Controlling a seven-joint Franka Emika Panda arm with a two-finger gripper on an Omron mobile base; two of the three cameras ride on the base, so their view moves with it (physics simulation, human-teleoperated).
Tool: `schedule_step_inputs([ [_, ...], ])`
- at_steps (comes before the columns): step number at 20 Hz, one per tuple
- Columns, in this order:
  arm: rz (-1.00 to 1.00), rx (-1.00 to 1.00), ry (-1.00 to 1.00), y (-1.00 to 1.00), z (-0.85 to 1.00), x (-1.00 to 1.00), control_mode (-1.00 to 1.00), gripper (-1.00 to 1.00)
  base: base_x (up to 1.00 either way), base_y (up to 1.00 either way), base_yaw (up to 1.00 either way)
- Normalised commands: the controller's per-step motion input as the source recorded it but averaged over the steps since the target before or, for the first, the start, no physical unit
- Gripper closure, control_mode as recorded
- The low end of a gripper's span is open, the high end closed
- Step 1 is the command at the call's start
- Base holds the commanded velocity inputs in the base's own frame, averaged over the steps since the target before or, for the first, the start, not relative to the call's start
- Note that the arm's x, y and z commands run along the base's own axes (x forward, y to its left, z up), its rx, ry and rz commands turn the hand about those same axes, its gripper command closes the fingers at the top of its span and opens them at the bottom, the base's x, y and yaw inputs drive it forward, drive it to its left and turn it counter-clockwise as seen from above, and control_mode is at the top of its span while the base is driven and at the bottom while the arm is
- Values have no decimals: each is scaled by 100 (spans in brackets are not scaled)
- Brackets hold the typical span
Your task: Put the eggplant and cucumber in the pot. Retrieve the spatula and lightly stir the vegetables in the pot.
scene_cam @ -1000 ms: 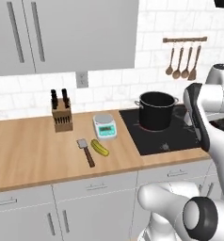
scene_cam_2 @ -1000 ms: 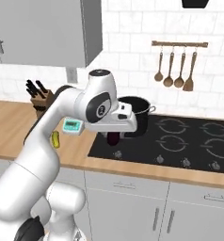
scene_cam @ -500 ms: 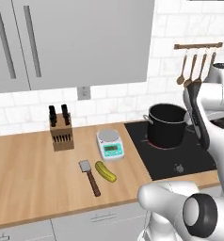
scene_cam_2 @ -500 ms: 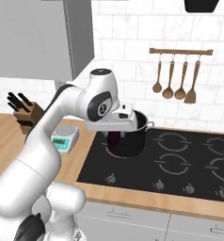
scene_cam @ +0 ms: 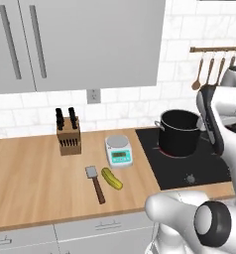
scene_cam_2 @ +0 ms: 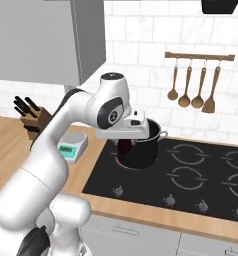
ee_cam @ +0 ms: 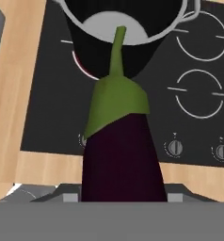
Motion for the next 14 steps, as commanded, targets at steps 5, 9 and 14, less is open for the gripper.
schedule_step_inputs([
  [5,12,11,0,-54,2,88,-100,100,0,0,0],
  [9,5,12,0,-30,0,100,-100,100,0,0,0],
  [14,2,10,2,-3,0,100,-100,100,0,0,0],
])
